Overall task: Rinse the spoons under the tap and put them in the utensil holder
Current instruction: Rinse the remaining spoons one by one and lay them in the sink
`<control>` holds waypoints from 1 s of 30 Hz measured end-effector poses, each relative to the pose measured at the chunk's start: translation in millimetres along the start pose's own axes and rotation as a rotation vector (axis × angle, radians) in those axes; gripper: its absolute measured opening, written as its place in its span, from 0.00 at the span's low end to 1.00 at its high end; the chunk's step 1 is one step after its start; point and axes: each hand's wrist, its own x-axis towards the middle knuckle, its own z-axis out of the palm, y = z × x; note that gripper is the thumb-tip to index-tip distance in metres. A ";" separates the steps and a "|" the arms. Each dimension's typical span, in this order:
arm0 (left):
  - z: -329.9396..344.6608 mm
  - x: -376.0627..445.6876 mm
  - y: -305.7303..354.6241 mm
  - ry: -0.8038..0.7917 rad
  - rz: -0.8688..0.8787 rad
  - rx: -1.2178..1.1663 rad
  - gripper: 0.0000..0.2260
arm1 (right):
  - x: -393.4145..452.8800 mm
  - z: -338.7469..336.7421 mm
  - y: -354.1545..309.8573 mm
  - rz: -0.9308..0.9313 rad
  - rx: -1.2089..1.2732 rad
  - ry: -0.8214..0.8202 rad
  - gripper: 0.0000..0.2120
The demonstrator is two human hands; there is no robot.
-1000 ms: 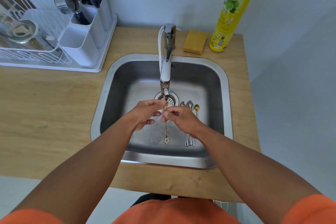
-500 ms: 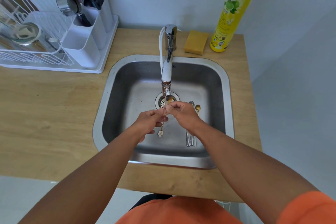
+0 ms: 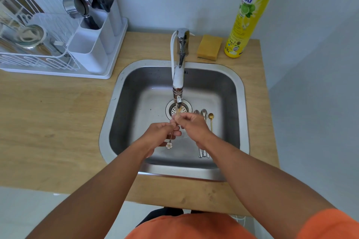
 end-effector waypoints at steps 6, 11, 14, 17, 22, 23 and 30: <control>-1.1 -3.0 -8.9 -0.029 -0.018 -0.031 0.12 | 4.7 -2.6 -9.1 0.024 -0.010 0.027 0.08; -15.6 -2.2 -7.7 -0.043 -0.015 0.099 0.09 | 11.3 -2.8 -18.1 0.078 0.018 0.117 0.04; -16.6 3.5 -0.7 0.021 -0.012 0.143 0.09 | 10.1 -0.1 -18.7 0.123 0.006 0.128 0.04; -14.5 10.2 7.9 0.101 -0.003 0.148 0.08 | 10.3 4.4 -19.3 0.142 -0.013 0.131 0.07; -5.5 16.5 22.2 0.148 0.082 0.124 0.08 | 11.8 3.4 -15.2 0.142 -0.024 0.158 0.05; -3.8 17.1 23.7 0.150 0.099 0.141 0.07 | 11.7 2.4 -14.6 0.144 -0.028 0.159 0.04; 2.2 13.5 7.6 0.117 0.170 0.170 0.07 | 18.2 -6.5 -19.4 0.148 -0.064 0.180 0.02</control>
